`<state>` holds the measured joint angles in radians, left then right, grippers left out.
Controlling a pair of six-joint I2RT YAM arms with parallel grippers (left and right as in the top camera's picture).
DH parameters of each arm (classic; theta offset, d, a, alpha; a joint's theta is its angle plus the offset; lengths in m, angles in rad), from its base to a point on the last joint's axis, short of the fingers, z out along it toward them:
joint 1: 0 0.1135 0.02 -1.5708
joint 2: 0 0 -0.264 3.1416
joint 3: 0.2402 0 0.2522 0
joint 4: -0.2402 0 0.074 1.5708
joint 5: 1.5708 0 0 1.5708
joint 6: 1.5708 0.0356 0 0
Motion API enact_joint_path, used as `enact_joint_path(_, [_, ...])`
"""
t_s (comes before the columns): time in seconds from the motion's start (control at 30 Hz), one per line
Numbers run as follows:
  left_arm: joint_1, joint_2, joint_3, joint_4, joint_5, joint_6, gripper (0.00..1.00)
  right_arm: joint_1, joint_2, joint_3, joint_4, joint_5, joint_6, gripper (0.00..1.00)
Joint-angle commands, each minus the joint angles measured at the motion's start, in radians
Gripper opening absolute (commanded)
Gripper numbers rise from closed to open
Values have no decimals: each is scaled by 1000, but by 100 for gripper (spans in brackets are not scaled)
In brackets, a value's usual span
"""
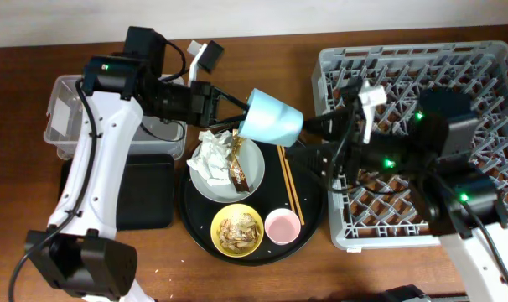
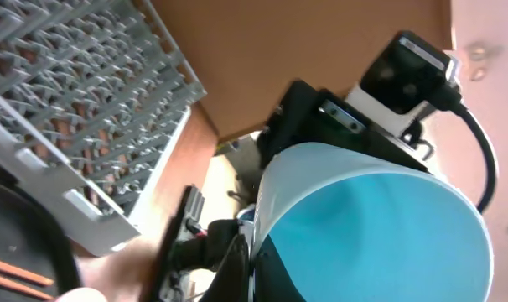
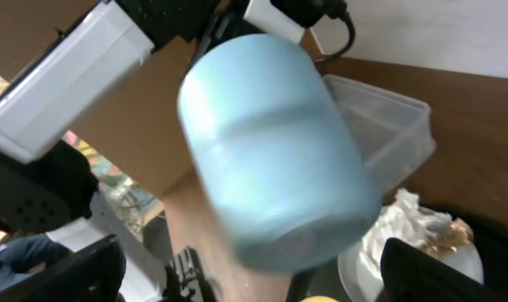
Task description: Sort waste into correct bins and load items into the dishwasher rack
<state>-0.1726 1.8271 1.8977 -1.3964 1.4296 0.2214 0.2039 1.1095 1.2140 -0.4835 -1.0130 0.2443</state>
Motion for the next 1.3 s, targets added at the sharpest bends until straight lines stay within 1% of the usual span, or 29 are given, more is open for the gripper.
enact_joint_path(0.0, [-10,-12,8,-11,68,27,0,40,43,11,81,-41,61,95])
enact_joint_path(0.03, [-11,-12,8,-16,68,27,0,40,51,11,99,-41,61,95])
enact_joint_path(0.1, [-19,-12,8,-19,68,27,0,40,60,11,122,-41,61,85])
enact_joint_path(0.13, [-24,-12,8,-19,67,28,0,40,60,11,127,-42,61,72])
enact_joint_path(0.17, [-29,-12,8,-19,67,28,0,40,59,11,130,-42,61,54])
enact_joint_path(0.2, [-34,-12,8,-19,67,28,0,40,58,11,129,-42,61,42])
enact_joint_path(0.23, [-37,-12,8,-19,66,28,0,36,54,11,129,-49,61,43])
enact_joint_path(0.27, [-37,-12,8,-19,50,27,12,31,39,11,123,-52,60,44])
enact_joint_path(0.3, [-37,-12,8,-19,9,27,38,17,24,11,113,-48,59,44])
enact_joint_path(0.33, [-37,-12,8,-19,-41,27,38,-6,6,11,92,-40,41,44])
enact_joint_path(0.37, [-37,-12,8,-22,-119,27,42,-45,-21,11,40,-2,42,44])
enact_joint_path(0.4, [-37,-12,8,-22,-210,27,56,-103,-54,11,-32,25,41,44])
enact_joint_path(0.43, [-37,-12,8,-22,-293,27,58,-150,-82,11,-100,51,37,43])
enact_joint_path(0.47, [-37,-12,8,-23,-362,26,62,-207,-114,11,-190,82,11,42])
enact_joint_path(0.5, [-37,-12,8,-23,-461,18,80,-263,-148,11,-306,157,3,42])
enact_joint_path(0.53, [-37,-12,8,-23,-506,-1,83,-292,-169,11,-396,239,0,42])
enact_joint_path(0.57, [-37,-12,8,-23,-546,-14,85,-313,-191,11,-481,330,-1,42])
enact_joint_path(0.6, [-37,-12,8,-26,-590,-17,85,-329,-219,11,-667,573,0,42])
enact_joint_path(0.67, [-37,-12,8,-26,-627,-19,85,-329,-209,11,-842,781,21,42])
enact_joint_path(0.73, [-37,-12,8,-29,-661,-19,85,-329,-157,11,-957,916,26,42])
enact_joint_path(0.77, [-37,-12,8,-31,-685,-26,85,-329,-113,11,-971,961,25,43])
enact_joint_path(0.9, [-37,-12,8,-31,-690,-26,85,-329,111,11,-890,1012,19,43])
enact_joint_path(0.97, [-37,-12,8,-36,-691,-26,85,-328,255,11,-850,982,17,43])
enact_joint_path(1.0, [-37,-12,8,-38,-692,-26,85,-328,286,11,-850,953,-6,46])
enact_joint_path(1.03, [-38,-12,8,-39,-698,-26,85,-328,324,11,-847,912,-52,53])
enact_joint_path(1.07, [-48,-12,8,-41,-723,-26,84,-329,358,11,-847,909,-53,67])
enact_joint_path(1.13, [-77,-12,8,-45,-788,-43,82,-329,342,23,-843,910,-31,82])
enact_joint_path(1.2, [-140,-12,8,-45,-924,-115,80,-329,278,92,-848,889,-27,85])
enact_joint_path(1.27, [-233,-12,4,-53,-1041,-169,78,-329,182,172,-843,822,-27,88])
